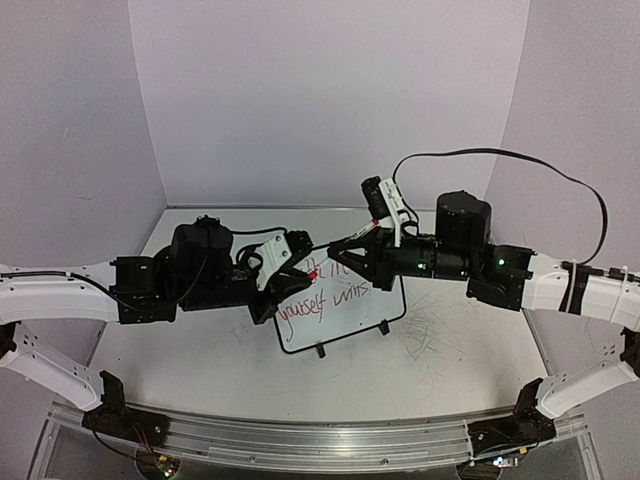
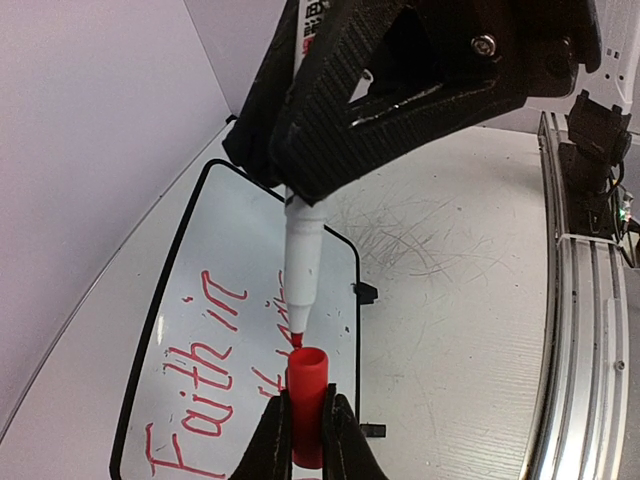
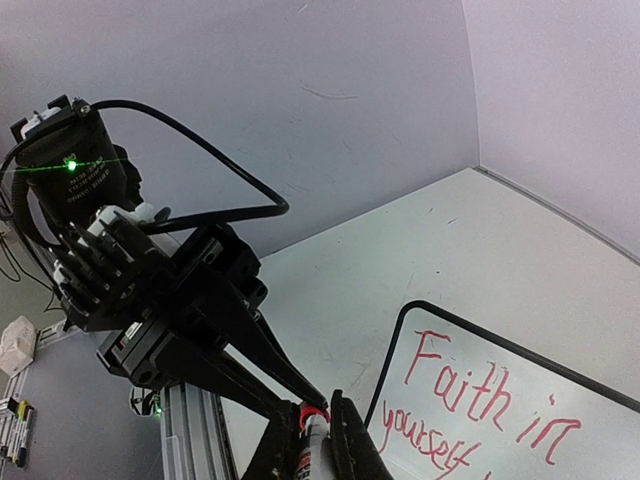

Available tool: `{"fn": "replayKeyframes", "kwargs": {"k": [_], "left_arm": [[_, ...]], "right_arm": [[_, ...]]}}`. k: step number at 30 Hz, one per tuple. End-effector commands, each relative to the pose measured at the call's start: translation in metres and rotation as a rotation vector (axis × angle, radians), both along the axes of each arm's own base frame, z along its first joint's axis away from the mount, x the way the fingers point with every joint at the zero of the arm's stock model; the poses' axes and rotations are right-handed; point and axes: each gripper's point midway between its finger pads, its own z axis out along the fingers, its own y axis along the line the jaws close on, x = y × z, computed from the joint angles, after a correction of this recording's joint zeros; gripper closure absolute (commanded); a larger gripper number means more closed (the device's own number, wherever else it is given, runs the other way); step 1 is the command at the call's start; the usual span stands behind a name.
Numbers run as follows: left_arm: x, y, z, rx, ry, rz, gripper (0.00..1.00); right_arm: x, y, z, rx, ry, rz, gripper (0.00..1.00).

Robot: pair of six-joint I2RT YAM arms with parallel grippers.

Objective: Write a sentence on the whiteboard
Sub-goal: Insert the whiteboard marker without the cap into the center of the board.

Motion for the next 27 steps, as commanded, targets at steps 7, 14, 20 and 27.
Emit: {"fn": "replayKeyframes", "kwargs": {"k": [7, 14, 20, 27], "left_arm": [[-0.003, 0.000, 0.023, -0.069, -0.031, -0.011, 1.00], [-0.001, 0.003, 0.033, -0.083, -0.051, 0.012, 1.00], [0.002, 0.011, 0.044, -0.107, -0.081, 0.040, 1.00], [0.003, 0.015, 0.054, -0.153, -0.092, 0.059, 1.00]], "right_arm": [[0.000, 0.014, -0.005, 0.000, 0.014, 0.022, 1.00], [0.002, 0.028, -0.030, -0.088, 0.092, 0.052, 1.00], [-0.004, 0.027, -0.034, -0.075, 0.130, 0.069, 1.00], [-0.003, 0.026, -0.034, -0.046, 0.159, 0.053, 1.00]]}}
